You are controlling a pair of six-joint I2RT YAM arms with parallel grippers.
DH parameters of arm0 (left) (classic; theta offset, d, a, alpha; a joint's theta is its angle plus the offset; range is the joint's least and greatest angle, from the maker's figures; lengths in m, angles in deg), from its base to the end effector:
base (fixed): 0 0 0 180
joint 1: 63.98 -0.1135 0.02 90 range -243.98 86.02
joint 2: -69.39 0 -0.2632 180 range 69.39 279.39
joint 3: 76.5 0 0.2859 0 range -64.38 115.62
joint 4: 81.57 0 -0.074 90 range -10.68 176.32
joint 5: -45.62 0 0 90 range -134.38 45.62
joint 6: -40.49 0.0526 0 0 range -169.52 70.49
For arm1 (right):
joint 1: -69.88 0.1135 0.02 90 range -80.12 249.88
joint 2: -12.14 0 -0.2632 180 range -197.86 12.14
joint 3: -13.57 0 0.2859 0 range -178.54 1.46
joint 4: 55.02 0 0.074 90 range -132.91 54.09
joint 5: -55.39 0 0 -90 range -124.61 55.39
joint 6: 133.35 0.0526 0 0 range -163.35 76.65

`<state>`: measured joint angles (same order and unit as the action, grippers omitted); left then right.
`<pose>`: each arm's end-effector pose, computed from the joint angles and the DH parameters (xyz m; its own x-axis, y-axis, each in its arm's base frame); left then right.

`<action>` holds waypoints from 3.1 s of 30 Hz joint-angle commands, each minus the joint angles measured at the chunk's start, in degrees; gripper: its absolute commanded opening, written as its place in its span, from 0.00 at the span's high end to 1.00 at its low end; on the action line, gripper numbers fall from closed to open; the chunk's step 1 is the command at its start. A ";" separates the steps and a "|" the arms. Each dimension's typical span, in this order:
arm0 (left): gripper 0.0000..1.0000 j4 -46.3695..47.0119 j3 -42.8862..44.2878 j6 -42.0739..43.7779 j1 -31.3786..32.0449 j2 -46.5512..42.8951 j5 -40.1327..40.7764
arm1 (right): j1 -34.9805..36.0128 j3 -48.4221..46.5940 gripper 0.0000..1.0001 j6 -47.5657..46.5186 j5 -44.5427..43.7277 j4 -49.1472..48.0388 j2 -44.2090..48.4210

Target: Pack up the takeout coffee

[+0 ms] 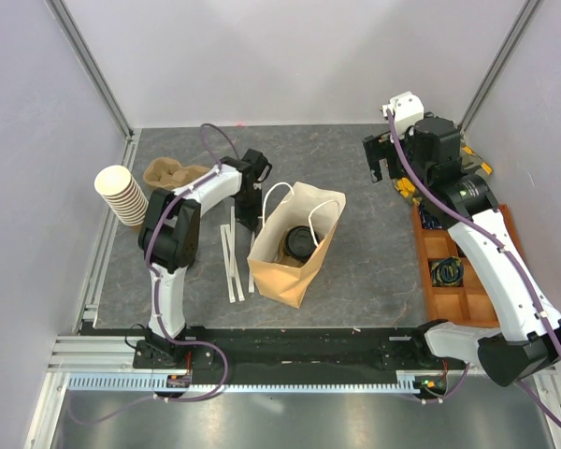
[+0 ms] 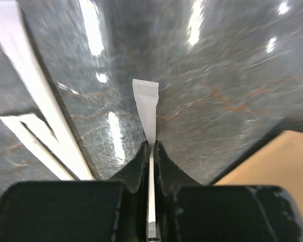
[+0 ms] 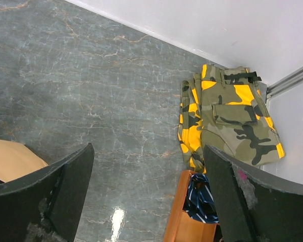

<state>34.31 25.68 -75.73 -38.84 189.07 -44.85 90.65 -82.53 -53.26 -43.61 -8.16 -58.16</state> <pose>0.3994 -0.1879 0.1310 -0.9916 -0.0227 -0.1272 -0.0136 0.9973 -0.0717 0.2892 0.1009 0.4405 -0.2942 -0.2934 -0.9096 -0.2684 0.9388 -0.2160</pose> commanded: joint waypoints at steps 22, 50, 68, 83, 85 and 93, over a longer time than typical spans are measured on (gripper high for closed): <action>0.98 22.90 20.42 25.77 -6.51 -28.87 -1.18 | -0.21 -3.73 0.02 -0.28 2.22 -1.61 -2.73; 0.98 25.73 5.74 25.08 12.29 -50.07 -40.84 | -0.21 -3.38 0.02 -3.62 6.62 -1.69 2.19; 0.98 25.10 8.90 32.89 13.17 -49.10 -13.35 | -0.65 -1.44 0.02 -3.62 7.33 -1.26 4.56; 0.98 31.01 18.30 23.68 10.45 -48.76 -30.18 | -0.91 -0.30 0.02 -3.54 7.41 -1.08 5.61; 0.98 28.99 19.18 21.39 10.54 -48.05 -33.62 | -1.09 -0.30 0.02 -3.54 7.41 -0.99 5.96; 0.98 20.20 18.84 18.05 11.41 -45.41 -46.45 | -1.44 0.22 0.02 -3.54 7.76 -0.11 7.02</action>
<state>59.82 45.09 -53.18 -28.21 142.39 -81.79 89.67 -82.77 -56.67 -36.50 -8.10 -52.80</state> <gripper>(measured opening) 0.055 0.979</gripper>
